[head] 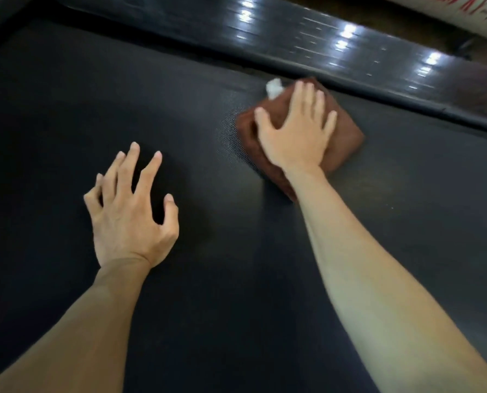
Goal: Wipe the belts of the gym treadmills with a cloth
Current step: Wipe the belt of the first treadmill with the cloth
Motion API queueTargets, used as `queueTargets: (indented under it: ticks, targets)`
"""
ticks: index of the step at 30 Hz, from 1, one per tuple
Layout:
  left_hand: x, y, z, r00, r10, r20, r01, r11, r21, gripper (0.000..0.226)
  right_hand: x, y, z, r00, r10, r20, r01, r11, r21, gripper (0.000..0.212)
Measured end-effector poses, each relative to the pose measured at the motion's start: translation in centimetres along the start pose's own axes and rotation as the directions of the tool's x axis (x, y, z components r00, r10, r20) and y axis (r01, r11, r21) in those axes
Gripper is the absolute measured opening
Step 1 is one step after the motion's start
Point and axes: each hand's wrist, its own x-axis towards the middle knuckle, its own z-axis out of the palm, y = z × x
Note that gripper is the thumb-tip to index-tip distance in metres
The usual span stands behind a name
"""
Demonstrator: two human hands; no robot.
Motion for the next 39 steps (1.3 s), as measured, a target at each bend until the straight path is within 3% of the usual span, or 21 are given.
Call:
queueTargets:
  ticks: [4,6,9,12,14,16,19,22,24,26,30,32,34,36,39]
  targets:
    - [0.0,0.1,-0.1,1.0,-0.012,0.006,0.012,1.0,0.012,0.068,-6.6,-1.4,0.3,0.922,-0.382,0.065,0.384,0.923,-0.018,0.093]
    - [0.1,0.1,-0.1,1.0,-0.012,0.013,0.012,1.0,0.012,0.068,-9.8,1.2,-0.1,0.9,-0.428,0.079,0.431,0.902,-0.024,0.091]
    - [0.1,0.0,-0.1,1.0,-0.011,0.012,0.011,1.0,0.011,0.068,-9.7,4.8,-0.5,0.97,-0.239,0.036,0.24,0.97,-0.044,0.092]
    - [0.1,0.0,0.0,1.0,-0.009,0.017,0.009,1.0,0.003,0.068,-5.2,3.4,-0.6,1.0,-0.006,-0.017,0.006,0.999,-0.041,0.094]
    - [0.0,0.0,0.0,1.0,-0.008,0.015,0.008,1.0,0.008,0.067,-2.5,0.2,-0.1,1.0,-0.019,-0.012,0.019,1.0,-0.021,0.095]
    - [0.0,-0.1,0.0,1.0,-0.006,0.004,0.006,1.0,0.013,0.067,-1.7,-3.5,0.7,0.978,-0.205,0.038,0.206,0.979,-0.008,0.095]
    - [0.0,-0.1,0.0,1.0,0.0,0.017,0.0,1.0,0.022,0.069,-4.5,-5.6,1.0,0.818,-0.567,0.101,0.567,0.823,0.032,0.09]
    - [0.1,-0.2,0.0,0.999,-0.012,0.031,0.011,0.999,0.041,0.07,-7.5,-1.0,0.2,0.694,-0.708,0.131,0.702,0.706,0.095,0.082]
    - [0.1,-0.3,0.1,1.0,-0.011,0.029,0.01,0.999,0.033,0.069,-7.5,2.9,-0.5,0.72,-0.683,0.12,0.678,0.73,0.087,0.078]
    - [0.1,-0.4,0.2,1.0,-0.001,0.026,0.001,1.0,0.025,0.069,-5.6,4.5,-0.8,0.804,-0.586,0.1,0.584,0.81,0.05,0.076]
    - [0.1,-0.6,0.4,1.0,0.003,0.012,-0.003,1.0,0.024,0.069,-2.1,0.1,0.0,0.922,-0.382,0.069,0.384,0.923,-0.02,0.081]
    - [0.1,-0.6,0.4,1.0,0.008,0.006,-0.008,1.0,0.023,0.068,-1.4,-3.1,0.8,0.898,-0.431,0.087,0.435,0.899,-0.044,0.081]
    - [0.1,-0.7,0.4,1.0,0.015,-0.008,-0.015,1.0,0.014,0.066,-1.7,-5.8,1.3,0.819,-0.56,0.122,0.568,0.822,-0.038,0.08]
    - [0.1,-0.7,0.4,1.0,0.021,-0.02,-0.021,1.0,0.007,0.063,-2.8,-6.6,0.9,0.767,-0.632,0.11,0.629,0.775,0.058,0.077]
    - [0.1,-0.7,0.6,0.999,0.022,-0.037,-0.022,1.0,-0.001,0.064,-7.1,-4.0,-0.6,0.891,-0.444,-0.096,0.453,0.847,0.278,0.069]
